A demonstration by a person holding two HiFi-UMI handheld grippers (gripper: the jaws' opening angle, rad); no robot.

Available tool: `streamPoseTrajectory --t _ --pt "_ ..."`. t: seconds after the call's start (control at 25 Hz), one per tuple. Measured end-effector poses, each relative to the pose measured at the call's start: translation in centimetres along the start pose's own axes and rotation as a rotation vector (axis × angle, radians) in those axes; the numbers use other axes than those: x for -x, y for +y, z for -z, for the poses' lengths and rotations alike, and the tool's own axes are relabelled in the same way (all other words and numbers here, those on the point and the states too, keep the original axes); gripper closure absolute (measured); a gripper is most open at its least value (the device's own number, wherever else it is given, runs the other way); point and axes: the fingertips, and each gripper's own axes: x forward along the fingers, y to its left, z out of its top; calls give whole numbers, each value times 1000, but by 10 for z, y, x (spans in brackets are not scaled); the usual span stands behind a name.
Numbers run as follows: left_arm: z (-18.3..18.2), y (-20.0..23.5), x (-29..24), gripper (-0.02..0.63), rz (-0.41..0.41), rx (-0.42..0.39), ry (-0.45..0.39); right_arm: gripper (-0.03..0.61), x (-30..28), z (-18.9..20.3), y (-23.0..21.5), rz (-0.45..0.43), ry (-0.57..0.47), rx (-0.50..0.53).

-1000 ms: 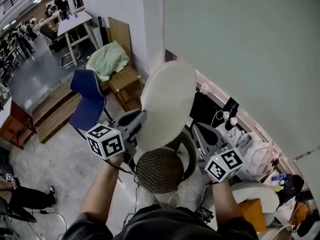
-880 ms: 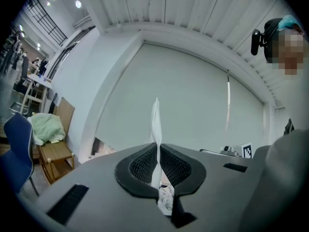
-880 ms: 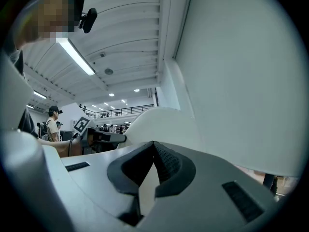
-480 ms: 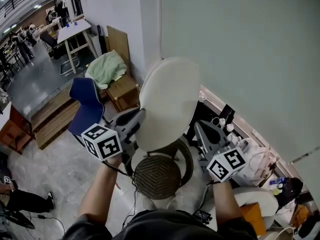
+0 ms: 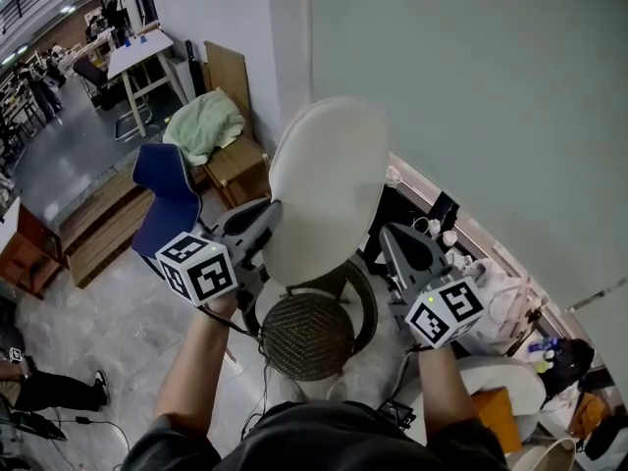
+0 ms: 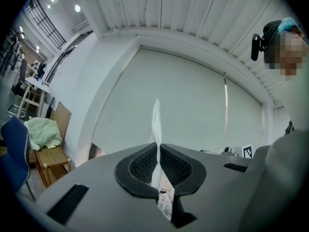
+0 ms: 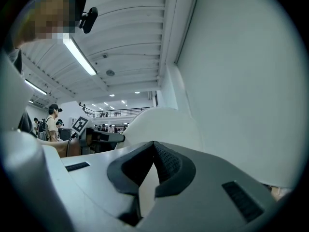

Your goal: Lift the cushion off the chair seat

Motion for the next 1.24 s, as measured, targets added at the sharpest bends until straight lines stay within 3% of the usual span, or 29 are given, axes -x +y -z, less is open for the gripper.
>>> streamPoseTrajectory --t 1.24 --pt "10 -15 15 589 -6 8 -4 571 12 2 12 -1 1 2"
